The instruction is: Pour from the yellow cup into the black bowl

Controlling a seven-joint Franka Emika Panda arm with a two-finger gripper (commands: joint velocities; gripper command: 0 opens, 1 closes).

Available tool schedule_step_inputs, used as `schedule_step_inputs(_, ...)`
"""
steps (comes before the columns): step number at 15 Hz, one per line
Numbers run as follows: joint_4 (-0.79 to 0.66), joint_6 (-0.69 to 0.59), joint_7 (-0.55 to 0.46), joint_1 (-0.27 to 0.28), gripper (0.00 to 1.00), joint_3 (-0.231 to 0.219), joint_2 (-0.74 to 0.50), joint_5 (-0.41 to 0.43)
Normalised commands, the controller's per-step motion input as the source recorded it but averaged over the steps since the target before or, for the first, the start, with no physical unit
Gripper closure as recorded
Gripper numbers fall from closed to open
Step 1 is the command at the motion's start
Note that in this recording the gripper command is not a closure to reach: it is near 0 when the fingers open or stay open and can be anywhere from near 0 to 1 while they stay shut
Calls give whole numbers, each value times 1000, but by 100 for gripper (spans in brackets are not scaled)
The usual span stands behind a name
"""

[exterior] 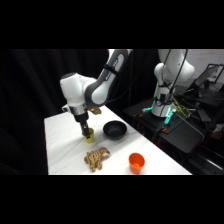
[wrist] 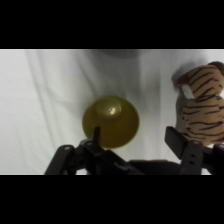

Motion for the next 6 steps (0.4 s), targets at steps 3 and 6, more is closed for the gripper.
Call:
schedule_step_inputs(3, -125, -447, 8, -72, 0, 5, -652, 71)
schedule_step_inputs(6, -65, -449, 117, -10, 0, -35, -573, 35)
